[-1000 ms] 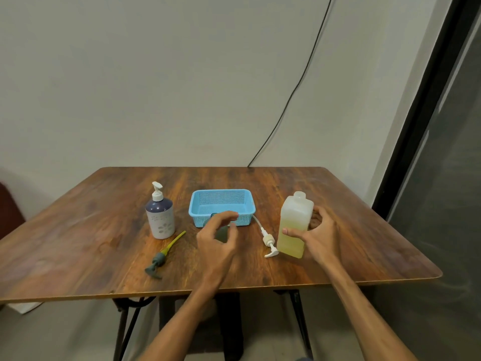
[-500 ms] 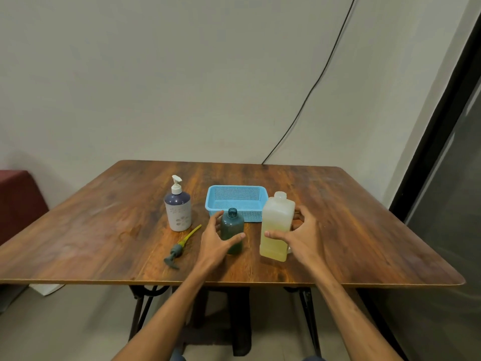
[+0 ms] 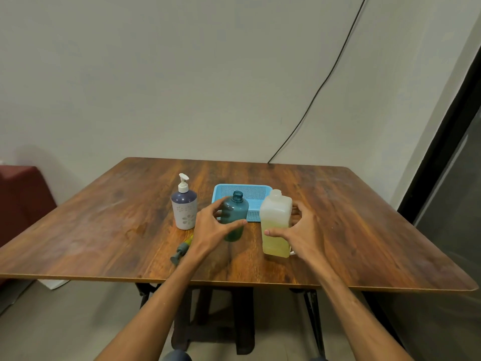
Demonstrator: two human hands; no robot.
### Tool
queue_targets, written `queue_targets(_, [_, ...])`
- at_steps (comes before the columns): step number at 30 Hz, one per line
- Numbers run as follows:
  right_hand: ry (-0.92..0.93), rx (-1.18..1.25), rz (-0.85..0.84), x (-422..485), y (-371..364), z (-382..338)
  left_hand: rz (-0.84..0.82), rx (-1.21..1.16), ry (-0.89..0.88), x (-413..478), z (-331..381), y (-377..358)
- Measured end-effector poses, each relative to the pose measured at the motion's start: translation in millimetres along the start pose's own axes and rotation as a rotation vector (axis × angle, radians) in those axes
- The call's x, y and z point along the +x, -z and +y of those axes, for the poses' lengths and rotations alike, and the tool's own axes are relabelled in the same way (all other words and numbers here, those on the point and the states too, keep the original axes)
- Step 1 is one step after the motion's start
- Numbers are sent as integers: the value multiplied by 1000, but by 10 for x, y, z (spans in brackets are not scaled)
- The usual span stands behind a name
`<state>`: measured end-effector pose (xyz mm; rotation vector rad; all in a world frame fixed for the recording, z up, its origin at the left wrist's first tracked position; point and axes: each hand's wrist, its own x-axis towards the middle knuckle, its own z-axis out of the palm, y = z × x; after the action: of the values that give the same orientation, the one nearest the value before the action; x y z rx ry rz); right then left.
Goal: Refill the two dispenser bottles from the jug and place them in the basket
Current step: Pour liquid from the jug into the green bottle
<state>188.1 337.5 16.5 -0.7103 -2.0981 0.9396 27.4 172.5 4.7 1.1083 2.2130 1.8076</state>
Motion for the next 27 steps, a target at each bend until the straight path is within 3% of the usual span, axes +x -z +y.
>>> queue_targets(10, [126, -117, -63, 124, 56, -298, -9, 109, -49, -44, 218, 312])
queue_targets(27, [347, -556, -127, 224, 96, -764, -65, 210, -36, -122, 267, 468])
